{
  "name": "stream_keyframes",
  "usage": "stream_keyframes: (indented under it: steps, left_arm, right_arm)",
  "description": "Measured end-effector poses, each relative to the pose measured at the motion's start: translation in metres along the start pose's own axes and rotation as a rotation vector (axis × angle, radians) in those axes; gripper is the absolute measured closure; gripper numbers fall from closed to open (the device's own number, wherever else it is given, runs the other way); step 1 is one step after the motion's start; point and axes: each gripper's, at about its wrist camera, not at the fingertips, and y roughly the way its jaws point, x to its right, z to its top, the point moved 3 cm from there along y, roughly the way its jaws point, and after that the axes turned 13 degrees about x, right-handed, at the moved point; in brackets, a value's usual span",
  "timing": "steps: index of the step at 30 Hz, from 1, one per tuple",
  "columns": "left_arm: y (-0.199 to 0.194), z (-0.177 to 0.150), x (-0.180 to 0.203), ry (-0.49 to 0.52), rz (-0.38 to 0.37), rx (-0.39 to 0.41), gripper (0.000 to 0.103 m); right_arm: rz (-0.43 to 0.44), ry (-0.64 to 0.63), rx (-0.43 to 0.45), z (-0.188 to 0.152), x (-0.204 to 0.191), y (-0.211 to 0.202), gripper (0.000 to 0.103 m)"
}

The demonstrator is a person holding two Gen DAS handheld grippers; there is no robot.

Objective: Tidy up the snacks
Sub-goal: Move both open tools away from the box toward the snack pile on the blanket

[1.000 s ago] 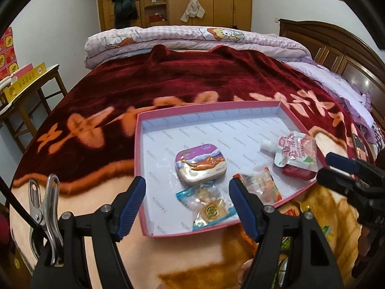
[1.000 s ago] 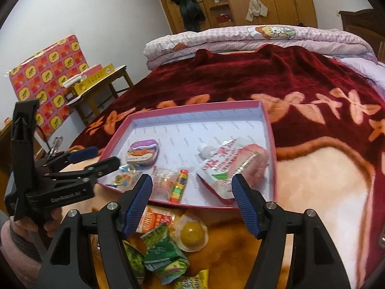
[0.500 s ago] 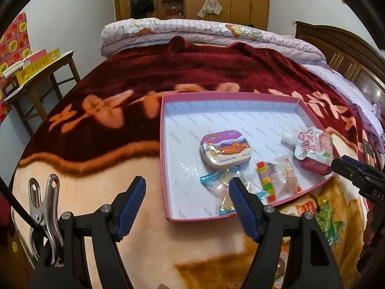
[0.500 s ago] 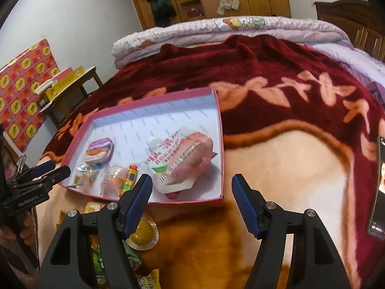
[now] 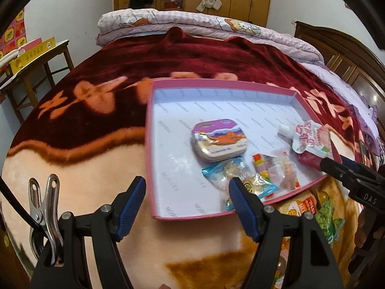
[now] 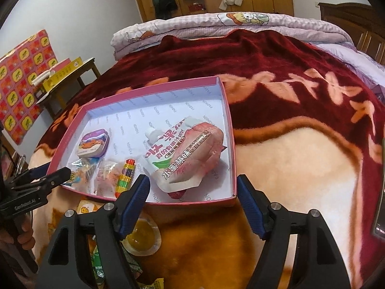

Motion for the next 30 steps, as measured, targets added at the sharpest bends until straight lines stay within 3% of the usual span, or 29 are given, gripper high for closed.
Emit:
stream_keyframes:
  steps: [14,30]
  left_arm:
    - [-0.008,-0.004,-0.014,-0.029,0.033,0.001,0.028]
    - [-0.041,-0.011,-0.01,-0.041,0.011,0.003,0.028]
  right_arm:
    - [0.057,0.016,-0.011,0.0,-0.005,-0.001,0.027]
    - [0.094,0.009,0.031,-0.002,-0.016,-0.036,0.027]
